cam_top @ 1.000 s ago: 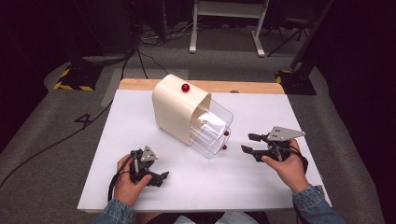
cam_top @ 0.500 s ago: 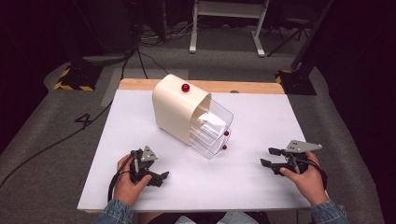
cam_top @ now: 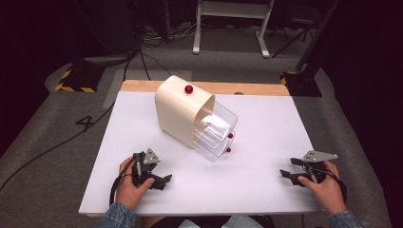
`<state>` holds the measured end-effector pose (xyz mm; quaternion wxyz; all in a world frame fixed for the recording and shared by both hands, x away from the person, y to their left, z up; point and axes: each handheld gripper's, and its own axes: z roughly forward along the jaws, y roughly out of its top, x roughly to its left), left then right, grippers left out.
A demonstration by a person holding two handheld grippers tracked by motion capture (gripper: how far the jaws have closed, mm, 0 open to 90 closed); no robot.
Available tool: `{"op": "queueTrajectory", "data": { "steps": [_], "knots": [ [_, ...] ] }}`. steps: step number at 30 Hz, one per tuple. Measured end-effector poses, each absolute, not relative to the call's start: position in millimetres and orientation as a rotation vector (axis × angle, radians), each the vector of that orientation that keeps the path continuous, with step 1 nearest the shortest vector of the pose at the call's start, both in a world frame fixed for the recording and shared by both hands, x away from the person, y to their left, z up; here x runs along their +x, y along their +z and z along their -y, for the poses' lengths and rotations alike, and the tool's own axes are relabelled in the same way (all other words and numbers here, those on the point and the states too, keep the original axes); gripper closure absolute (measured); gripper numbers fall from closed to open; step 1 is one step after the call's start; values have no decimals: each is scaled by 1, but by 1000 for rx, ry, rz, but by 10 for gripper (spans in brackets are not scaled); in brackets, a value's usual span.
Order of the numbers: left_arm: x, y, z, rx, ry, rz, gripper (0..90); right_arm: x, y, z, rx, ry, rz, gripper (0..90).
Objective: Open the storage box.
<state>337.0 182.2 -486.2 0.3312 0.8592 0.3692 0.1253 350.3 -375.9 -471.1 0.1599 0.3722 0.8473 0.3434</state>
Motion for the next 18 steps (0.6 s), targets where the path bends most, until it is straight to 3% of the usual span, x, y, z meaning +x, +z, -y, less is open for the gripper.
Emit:
{"op": "queueTrajectory", "data": {
  "steps": [4,18],
  "knots": [
    [337,-486,-182,2246,325,-968,1,347,-479,385,1103,1033,-2395,149],
    [337,-486,-182,2250,335,-968,2,344,-482,383,1064,1022,-2384,138]
  ]
}}
